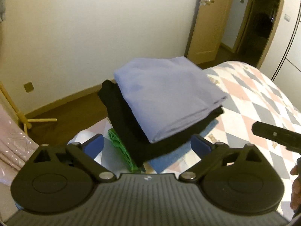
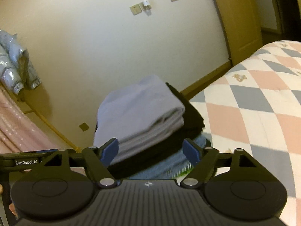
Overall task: Fold clothes
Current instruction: 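Open both grippers and withdraw them from the clothes stack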
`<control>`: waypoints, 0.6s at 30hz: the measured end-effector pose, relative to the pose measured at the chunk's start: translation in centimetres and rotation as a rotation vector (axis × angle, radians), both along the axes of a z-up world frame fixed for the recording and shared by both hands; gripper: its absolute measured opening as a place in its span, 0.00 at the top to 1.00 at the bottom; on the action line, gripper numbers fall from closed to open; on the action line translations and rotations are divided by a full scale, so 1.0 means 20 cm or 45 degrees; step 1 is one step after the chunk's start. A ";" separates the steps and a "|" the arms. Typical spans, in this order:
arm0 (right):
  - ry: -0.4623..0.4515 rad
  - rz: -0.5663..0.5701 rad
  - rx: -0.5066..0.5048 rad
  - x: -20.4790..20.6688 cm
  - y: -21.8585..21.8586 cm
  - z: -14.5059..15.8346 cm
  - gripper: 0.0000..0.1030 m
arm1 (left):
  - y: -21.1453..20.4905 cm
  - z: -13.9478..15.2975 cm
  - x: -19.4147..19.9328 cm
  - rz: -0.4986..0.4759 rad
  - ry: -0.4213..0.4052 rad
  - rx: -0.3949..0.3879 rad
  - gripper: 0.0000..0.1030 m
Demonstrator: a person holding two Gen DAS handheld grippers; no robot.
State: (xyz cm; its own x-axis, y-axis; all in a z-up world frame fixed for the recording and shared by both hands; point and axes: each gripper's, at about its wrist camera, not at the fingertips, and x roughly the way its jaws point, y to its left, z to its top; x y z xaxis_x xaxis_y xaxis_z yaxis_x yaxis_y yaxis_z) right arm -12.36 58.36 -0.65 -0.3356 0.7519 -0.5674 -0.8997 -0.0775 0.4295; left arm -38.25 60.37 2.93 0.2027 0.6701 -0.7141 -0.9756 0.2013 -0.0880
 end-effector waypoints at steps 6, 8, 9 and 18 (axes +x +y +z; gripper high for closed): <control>-0.098 -0.007 0.104 -0.02 -0.33 0.26 0.00 | -0.34 0.18 0.06 0.043 0.076 0.112 0.01; -0.150 -0.022 0.115 -0.03 -0.42 0.31 0.00 | -0.48 0.25 0.08 0.066 0.121 0.171 0.01; -0.178 -0.031 0.119 -0.04 -0.46 0.33 0.00 | -0.55 0.29 0.09 0.068 0.126 0.199 0.01; -0.304 -0.054 0.091 -0.06 -0.85 0.38 0.00 | -0.93 0.32 0.10 0.082 0.012 0.156 0.01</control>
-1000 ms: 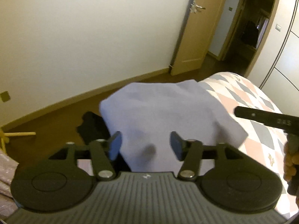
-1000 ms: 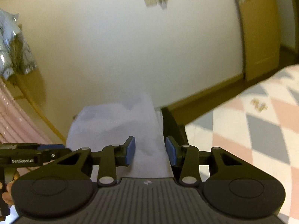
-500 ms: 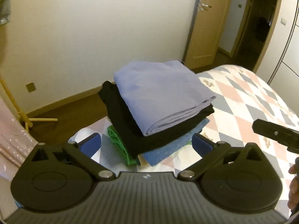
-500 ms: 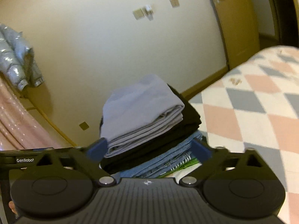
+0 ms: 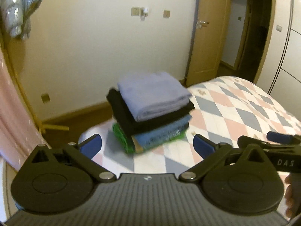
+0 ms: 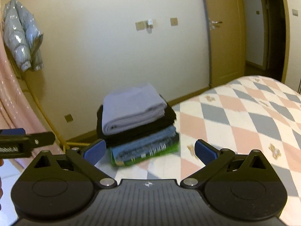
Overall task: Fold clothes
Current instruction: 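Open both grippers and withdraw them from the clothes stack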
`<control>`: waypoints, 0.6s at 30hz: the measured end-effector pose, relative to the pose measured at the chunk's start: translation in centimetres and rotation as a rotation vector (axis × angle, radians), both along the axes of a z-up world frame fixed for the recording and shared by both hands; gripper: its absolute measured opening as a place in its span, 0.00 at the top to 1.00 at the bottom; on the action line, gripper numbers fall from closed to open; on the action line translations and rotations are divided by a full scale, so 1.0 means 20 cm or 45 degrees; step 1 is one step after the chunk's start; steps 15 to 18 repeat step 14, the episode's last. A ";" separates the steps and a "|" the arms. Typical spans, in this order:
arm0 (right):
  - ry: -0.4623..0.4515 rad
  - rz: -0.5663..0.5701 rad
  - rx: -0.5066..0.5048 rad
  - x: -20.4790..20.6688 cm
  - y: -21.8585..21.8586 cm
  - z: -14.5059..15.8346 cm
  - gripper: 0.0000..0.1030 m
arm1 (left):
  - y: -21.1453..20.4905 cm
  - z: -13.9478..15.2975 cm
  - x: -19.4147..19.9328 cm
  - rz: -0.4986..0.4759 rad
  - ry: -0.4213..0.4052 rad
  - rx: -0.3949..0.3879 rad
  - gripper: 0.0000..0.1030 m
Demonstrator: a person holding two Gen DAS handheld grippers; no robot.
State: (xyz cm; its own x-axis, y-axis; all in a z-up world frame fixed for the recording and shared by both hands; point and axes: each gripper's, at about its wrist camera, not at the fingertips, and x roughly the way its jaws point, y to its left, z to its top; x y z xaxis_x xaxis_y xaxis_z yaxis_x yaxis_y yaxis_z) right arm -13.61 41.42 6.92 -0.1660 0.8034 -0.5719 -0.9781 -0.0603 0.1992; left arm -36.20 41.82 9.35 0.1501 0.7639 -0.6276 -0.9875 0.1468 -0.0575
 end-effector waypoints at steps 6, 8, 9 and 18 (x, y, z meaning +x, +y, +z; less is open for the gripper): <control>0.028 0.004 -0.055 0.01 -0.15 -0.02 0.00 | -0.13 -0.04 0.02 0.038 0.040 -0.072 0.01; 0.027 0.007 -0.053 0.00 -0.18 -0.02 0.00 | -0.15 -0.05 0.03 0.038 0.050 -0.072 0.01; 0.029 0.008 -0.052 0.00 -0.19 -0.02 0.00 | -0.16 -0.06 0.03 0.038 0.054 -0.072 0.01; 0.046 0.017 -0.041 0.02 -0.23 0.00 0.00 | -0.20 -0.05 0.06 0.030 0.078 -0.035 0.01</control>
